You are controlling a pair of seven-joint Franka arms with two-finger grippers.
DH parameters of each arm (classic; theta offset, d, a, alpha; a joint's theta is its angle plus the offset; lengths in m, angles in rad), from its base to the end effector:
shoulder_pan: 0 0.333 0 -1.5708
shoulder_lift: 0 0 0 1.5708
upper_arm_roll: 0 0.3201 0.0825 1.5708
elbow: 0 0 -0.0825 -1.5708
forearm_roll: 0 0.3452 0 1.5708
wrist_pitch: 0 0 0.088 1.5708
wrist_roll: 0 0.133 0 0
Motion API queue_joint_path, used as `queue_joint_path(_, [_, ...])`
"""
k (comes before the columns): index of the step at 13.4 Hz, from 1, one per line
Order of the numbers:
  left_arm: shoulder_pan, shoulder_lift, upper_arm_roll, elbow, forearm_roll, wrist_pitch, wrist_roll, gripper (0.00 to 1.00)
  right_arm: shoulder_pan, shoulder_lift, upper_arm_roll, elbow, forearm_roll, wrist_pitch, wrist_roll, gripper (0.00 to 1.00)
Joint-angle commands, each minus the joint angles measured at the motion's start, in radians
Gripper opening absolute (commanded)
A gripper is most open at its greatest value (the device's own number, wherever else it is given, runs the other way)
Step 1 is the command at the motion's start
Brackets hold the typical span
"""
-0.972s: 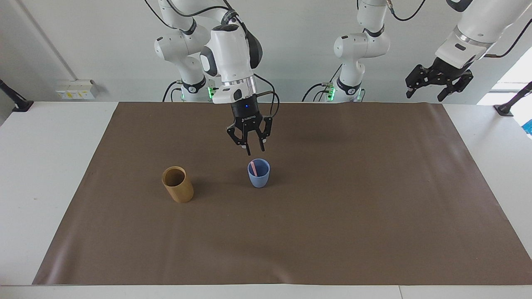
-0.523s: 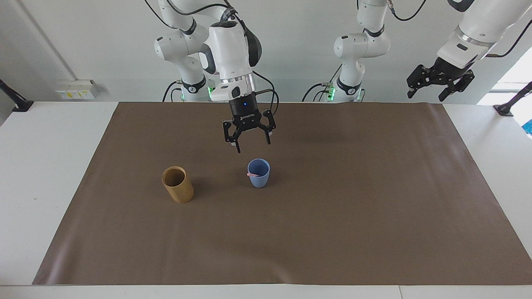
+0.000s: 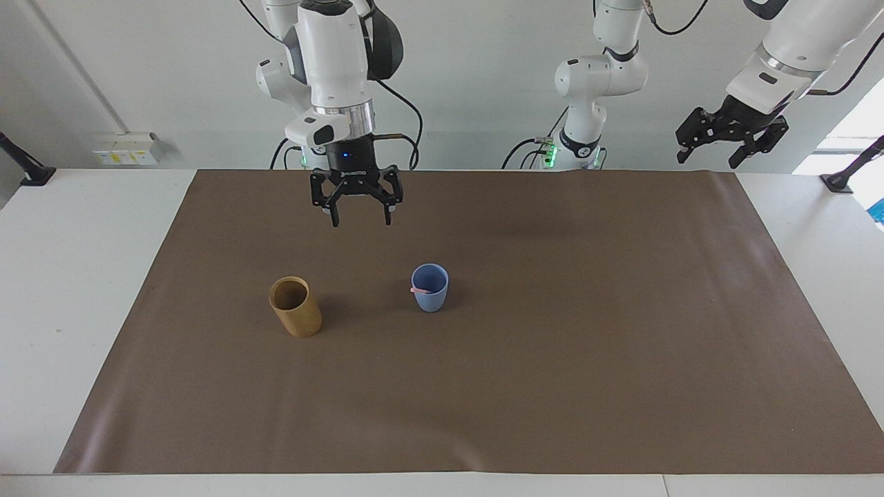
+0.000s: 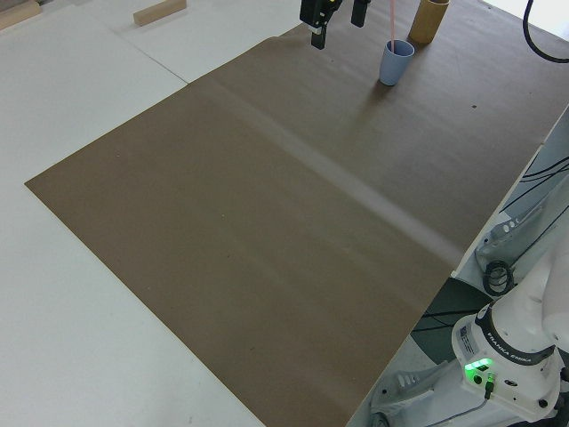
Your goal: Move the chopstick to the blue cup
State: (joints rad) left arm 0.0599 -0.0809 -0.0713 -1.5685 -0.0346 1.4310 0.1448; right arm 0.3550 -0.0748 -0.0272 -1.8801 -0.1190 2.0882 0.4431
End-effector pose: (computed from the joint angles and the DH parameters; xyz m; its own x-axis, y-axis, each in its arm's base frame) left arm 0.4738 -0.0120 0.6318 0.9858 -0.1597 -0.0520 -0.1579 -0.9868 0.0366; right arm 0.5094 0.1638 0.5557 0.9520 -0.0704 0.2978 -0.0689 -0.9975 -0.0158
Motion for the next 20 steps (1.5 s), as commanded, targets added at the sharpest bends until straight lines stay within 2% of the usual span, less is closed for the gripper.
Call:
queue_joint_path(1, [0.006, -0.005, 0.001, -0.001, -0.013, -0.010, -0.010, 1.00, -0.111, -0.019, 0.004, 0.010, 0.047, -0.091, -0.006, 1.00])
queue_joint_path(4, [0.005, -0.005, 0.001, -0.001, -0.013, -0.010, -0.010, 1.00, -0.273, 0.000, -0.002, 0.038, 0.113, -0.123, -0.104, 1.00])
queue_joint_path(7, [0.006, -0.005, 0.001, -0.001, -0.013, -0.010, -0.008, 1.00, -0.352, 0.023, -0.002, 0.088, 0.124, -0.160, -0.191, 1.00])
queue_joint_path(8, [0.006, -0.005, 0.001, -0.001, -0.013, -0.010, -0.010, 1.00, -0.357, 0.056, -0.002, 0.149, 0.124, -0.216, -0.191, 1.00])
queue_joint_path(10, [0.005, -0.005, 0.001, -0.001, -0.013, -0.010, -0.010, 1.00, -0.358, 0.140, -0.002, 0.345, 0.116, -0.383, -0.190, 1.00])
queue_joint_path(12, [0.006, -0.005, 0.001, -0.001, -0.013, -0.010, -0.010, 1.00, -0.352, 0.165, 0.006, 0.453, 0.114, -0.517, -0.190, 1.00])
queue_joint_path(14, [0.006, -0.005, 0.001, -0.001, -0.013, -0.010, -0.008, 1.00, -0.344, 0.139, 0.009, 0.458, 0.121, -0.565, -0.191, 1.00])
queue_joint_path(17, [0.006, -0.005, 0.001, -0.001, -0.013, -0.010, -0.008, 1.00, -0.335, 0.037, 0.012, 0.423, 0.121, -0.687, -0.193, 1.00])
queue_joint_path(20, [0.006, -0.005, 0.001, -0.001, -0.013, -0.010, -0.010, 1.00, -0.340, 0.024, 0.010, 0.403, 0.131, -0.674, -0.193, 1.00])
